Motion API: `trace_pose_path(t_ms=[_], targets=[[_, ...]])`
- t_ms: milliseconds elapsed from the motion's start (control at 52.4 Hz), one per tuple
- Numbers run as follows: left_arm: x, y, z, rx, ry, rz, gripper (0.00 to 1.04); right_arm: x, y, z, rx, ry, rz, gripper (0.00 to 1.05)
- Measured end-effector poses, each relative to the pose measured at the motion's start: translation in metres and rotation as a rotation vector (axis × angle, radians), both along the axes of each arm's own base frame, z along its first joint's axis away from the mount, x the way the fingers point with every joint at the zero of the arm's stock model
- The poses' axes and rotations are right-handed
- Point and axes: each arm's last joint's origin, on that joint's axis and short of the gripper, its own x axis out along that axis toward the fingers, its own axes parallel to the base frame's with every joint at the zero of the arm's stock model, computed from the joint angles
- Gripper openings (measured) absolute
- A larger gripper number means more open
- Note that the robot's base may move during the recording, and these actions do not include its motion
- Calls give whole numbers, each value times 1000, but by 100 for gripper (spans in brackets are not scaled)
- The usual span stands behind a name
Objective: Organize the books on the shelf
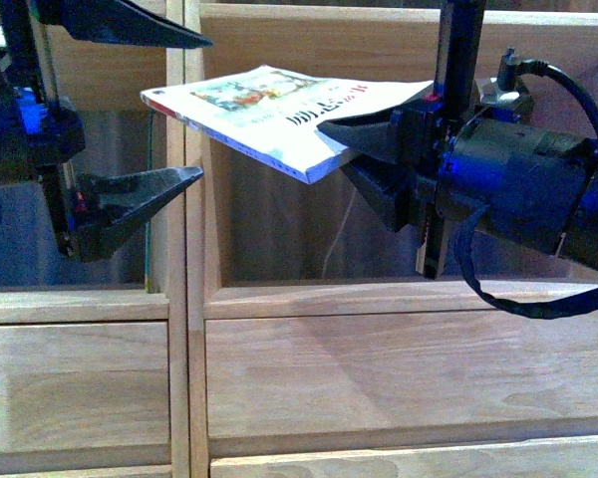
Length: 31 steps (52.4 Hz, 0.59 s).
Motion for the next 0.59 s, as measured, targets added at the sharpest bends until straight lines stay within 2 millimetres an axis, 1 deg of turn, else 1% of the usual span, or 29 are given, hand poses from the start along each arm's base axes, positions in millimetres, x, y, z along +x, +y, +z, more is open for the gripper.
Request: trace_pose_path(t_ms=[96, 115, 229, 363, 458, 497, 516, 554, 592], targets=[[6, -5, 3, 24, -14, 25, 78, -8, 2, 2, 3, -29, 40, 7], [8, -5, 4, 29, -21, 31, 73, -10, 3, 3, 5, -36, 52, 7], [13, -6, 4, 42, -26, 48, 57, -15, 6, 3, 0, -44, 81, 7], [12, -6, 7, 35, -47, 55, 39, -19, 12, 0, -4, -41, 107, 7], [11, -6, 11, 19, -80, 51, 25, -22, 18, -2, -13, -39, 137, 7], [10, -6, 12, 13, -88, 50, 22, -22, 20, -2, -13, -38, 142, 7], [9, -5, 14, 4, -98, 46, 17, -24, 22, -2, -11, -39, 145, 7], [6, -5, 16, -9, -101, 38, 11, -25, 24, -2, -9, -42, 144, 7], [4, -5, 18, -15, -107, 34, 8, -26, 24, -2, -9, -43, 146, 7]])
